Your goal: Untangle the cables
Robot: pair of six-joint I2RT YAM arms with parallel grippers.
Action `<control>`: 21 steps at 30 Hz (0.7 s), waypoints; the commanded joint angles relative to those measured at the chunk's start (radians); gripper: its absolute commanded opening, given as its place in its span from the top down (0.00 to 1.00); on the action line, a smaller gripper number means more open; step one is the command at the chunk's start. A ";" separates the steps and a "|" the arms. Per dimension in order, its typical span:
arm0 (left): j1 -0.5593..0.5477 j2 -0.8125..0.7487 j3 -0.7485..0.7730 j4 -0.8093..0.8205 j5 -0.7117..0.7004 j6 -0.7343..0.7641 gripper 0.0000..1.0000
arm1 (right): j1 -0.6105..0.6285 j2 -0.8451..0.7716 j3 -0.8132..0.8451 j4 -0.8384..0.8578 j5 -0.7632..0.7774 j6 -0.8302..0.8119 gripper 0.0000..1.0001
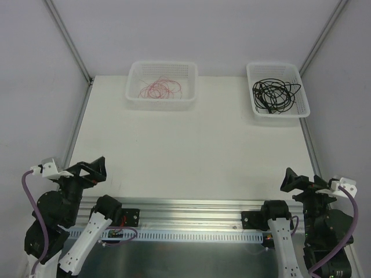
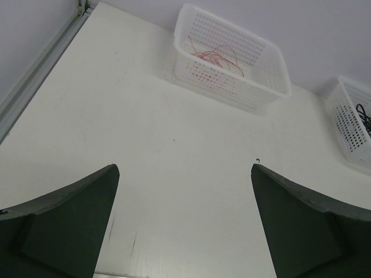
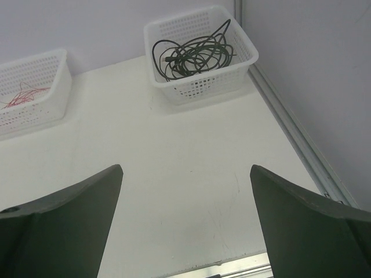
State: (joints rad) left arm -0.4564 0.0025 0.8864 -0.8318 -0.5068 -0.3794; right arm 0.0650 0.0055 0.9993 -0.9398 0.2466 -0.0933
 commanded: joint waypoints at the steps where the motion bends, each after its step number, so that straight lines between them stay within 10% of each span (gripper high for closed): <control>1: 0.007 -0.164 -0.033 -0.026 -0.044 -0.058 0.01 | 0.009 -0.156 0.007 0.016 0.002 -0.020 0.03; 21: 0.007 -0.165 -0.070 -0.035 -0.076 -0.032 0.01 | 0.016 -0.153 0.001 0.021 0.008 -0.002 0.03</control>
State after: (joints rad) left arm -0.4564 0.0025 0.8215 -0.8730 -0.5781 -0.4347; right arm 0.0746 0.0055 0.9993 -0.9394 0.2470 -0.0933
